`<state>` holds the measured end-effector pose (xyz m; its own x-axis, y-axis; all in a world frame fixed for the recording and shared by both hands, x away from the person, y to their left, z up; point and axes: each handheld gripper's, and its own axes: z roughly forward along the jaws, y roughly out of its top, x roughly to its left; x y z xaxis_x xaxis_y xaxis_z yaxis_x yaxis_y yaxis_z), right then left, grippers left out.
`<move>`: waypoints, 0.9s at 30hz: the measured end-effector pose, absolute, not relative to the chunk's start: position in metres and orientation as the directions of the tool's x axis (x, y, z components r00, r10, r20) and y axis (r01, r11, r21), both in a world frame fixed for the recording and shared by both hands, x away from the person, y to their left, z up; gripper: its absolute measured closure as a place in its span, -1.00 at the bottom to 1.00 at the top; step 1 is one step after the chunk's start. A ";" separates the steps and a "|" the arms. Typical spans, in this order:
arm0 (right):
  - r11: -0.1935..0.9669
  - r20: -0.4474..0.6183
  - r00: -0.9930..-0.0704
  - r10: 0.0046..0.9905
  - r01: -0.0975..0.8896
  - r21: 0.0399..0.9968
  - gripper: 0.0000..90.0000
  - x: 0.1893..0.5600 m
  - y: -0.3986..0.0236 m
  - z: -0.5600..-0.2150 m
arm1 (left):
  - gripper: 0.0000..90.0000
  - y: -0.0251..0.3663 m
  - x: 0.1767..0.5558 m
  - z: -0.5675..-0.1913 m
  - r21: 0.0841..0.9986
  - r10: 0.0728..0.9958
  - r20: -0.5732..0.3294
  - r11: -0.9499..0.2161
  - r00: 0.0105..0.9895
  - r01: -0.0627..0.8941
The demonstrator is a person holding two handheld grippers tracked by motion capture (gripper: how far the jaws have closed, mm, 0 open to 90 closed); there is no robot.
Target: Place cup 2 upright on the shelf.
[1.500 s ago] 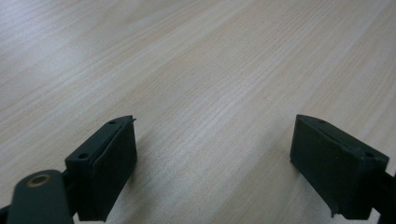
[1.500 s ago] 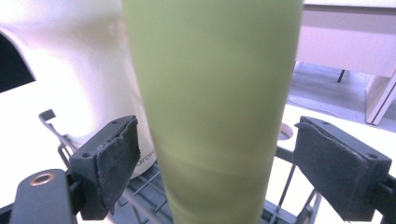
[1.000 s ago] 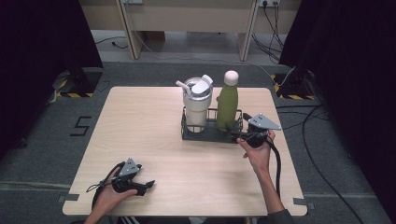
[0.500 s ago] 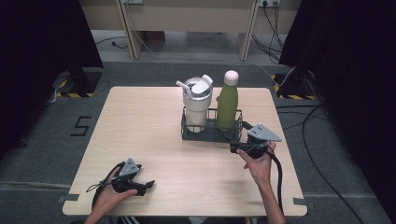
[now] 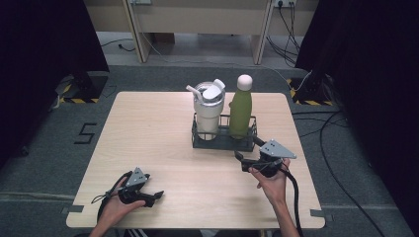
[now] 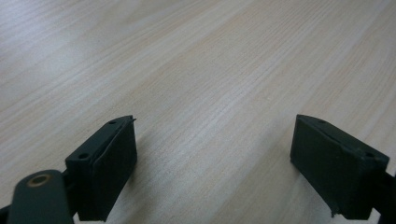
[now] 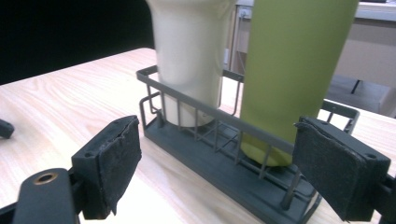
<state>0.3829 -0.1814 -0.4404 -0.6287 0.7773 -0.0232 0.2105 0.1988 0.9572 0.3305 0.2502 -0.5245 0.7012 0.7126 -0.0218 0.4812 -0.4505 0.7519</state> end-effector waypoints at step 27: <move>0.218 0.010 -0.694 0.720 0.239 0.946 -0.66 0.355 -0.175 -0.460 | -0.69 0.250 0.330 -0.525 0.753 0.714 -0.021 -0.449 0.700 0.481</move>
